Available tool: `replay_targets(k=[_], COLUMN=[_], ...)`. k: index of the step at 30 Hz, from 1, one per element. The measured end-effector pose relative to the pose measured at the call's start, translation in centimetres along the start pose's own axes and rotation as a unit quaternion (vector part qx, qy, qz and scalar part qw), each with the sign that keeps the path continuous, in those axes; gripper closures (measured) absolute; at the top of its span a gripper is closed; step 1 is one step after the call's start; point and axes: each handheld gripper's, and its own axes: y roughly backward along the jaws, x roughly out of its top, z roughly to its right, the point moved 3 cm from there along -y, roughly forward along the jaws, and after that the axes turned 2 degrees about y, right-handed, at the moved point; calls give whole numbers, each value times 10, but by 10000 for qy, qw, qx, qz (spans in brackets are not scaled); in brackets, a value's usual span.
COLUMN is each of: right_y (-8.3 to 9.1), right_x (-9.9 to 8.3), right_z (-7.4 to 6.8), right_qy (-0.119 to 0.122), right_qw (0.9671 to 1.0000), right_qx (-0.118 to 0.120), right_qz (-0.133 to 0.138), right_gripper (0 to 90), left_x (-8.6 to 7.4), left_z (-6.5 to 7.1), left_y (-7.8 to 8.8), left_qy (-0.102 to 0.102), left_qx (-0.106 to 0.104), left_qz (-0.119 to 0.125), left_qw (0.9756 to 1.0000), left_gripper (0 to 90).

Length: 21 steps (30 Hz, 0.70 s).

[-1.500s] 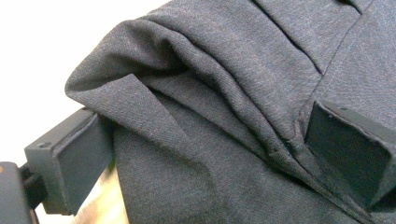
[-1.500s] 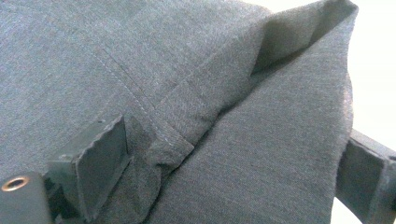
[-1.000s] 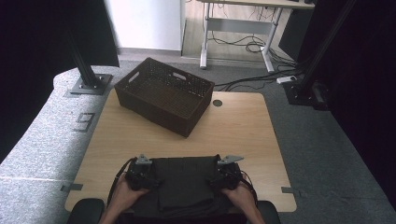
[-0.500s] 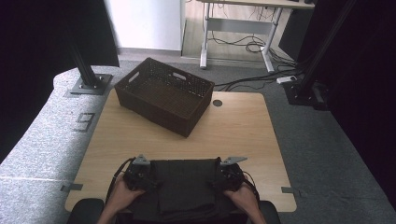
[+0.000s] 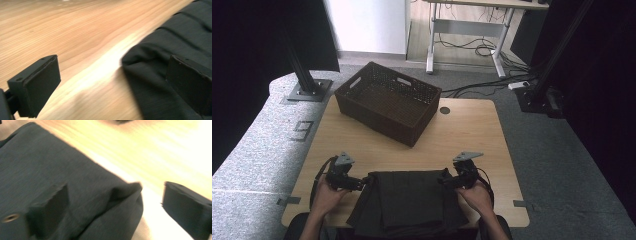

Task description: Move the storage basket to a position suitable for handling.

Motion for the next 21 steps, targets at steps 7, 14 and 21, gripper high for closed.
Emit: replay_targets(k=[7,14,21], right_y=[-8,-18,-29], right_x=[19,34,48], right_z=[2,4,6], right_qy=[132,304,430], right_qw=[9999,9995,9985], right_qx=[33,48,215], right_qz=[10,-74,-259], right_gripper=[0,0,0], left_x=[-16,-31,-35], left_z=[-24,-34,-33], left_y=[-5,-16,-25], left_qy=[285,343,211], left_qx=[273,415,396], left_qz=[-10,-258,-455], left_qw=[9992,9982,9980], left_gripper=[0,0,0])
